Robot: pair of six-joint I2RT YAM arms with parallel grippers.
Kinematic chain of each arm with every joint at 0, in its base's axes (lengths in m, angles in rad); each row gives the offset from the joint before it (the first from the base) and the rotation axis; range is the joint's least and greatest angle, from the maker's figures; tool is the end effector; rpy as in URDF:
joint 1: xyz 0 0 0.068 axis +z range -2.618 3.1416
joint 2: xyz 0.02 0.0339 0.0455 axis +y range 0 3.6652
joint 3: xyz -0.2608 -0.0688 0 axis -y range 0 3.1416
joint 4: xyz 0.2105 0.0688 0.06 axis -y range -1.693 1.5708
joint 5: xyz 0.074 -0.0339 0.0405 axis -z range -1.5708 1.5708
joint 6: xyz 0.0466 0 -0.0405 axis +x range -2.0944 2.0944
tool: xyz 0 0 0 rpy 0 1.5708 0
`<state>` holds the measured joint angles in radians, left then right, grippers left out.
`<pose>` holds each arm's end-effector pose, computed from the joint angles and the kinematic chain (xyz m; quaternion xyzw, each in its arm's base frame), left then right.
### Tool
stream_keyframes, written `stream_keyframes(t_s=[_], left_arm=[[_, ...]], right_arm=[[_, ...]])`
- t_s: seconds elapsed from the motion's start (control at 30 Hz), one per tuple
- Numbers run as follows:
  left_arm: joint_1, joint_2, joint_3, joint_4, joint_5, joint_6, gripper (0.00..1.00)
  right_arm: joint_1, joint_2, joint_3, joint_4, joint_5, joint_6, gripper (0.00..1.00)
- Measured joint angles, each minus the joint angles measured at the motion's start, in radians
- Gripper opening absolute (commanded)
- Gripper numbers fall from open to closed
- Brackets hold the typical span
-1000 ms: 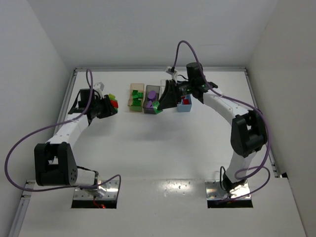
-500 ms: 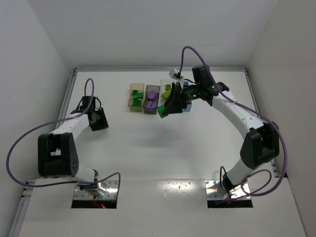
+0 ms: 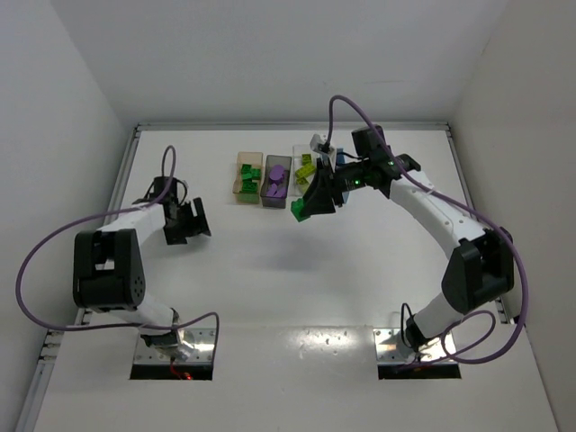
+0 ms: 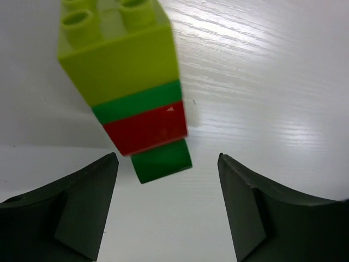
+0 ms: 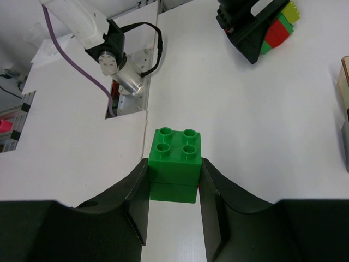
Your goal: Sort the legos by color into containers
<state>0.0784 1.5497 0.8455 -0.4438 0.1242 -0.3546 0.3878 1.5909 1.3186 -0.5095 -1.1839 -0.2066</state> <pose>0.2628 0.0149 0.1740 -0.1969 0.9559 -0.0889 0.1991 0.2698 0.1568 0.3109 -0.4294 0.6697 0.5419 0.2710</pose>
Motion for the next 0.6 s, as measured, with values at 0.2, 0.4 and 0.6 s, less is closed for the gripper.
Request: stream_keyframes(t_s=[0.2, 0.4, 0.6], left_arm=[[-0.023, -0.105, 0.011, -0.011, 0.081, 0.021, 0.81], [-0.039, -0.283, 0.12, -0.072, 0.167, 0.111, 0.81], [-0.038, -0.425, 0.209, -0.173, 0.358, 0.279, 0.76]], right_arm=[[0.0, 0.0, 0.0, -0.001, 0.007, -0.011, 0.24], [0.002, 0.016, 0.004, -0.006, 0.008, -0.031, 0.24], [0.025, 0.043, 0.021, -0.041, 0.009, -0.07, 0.24]])
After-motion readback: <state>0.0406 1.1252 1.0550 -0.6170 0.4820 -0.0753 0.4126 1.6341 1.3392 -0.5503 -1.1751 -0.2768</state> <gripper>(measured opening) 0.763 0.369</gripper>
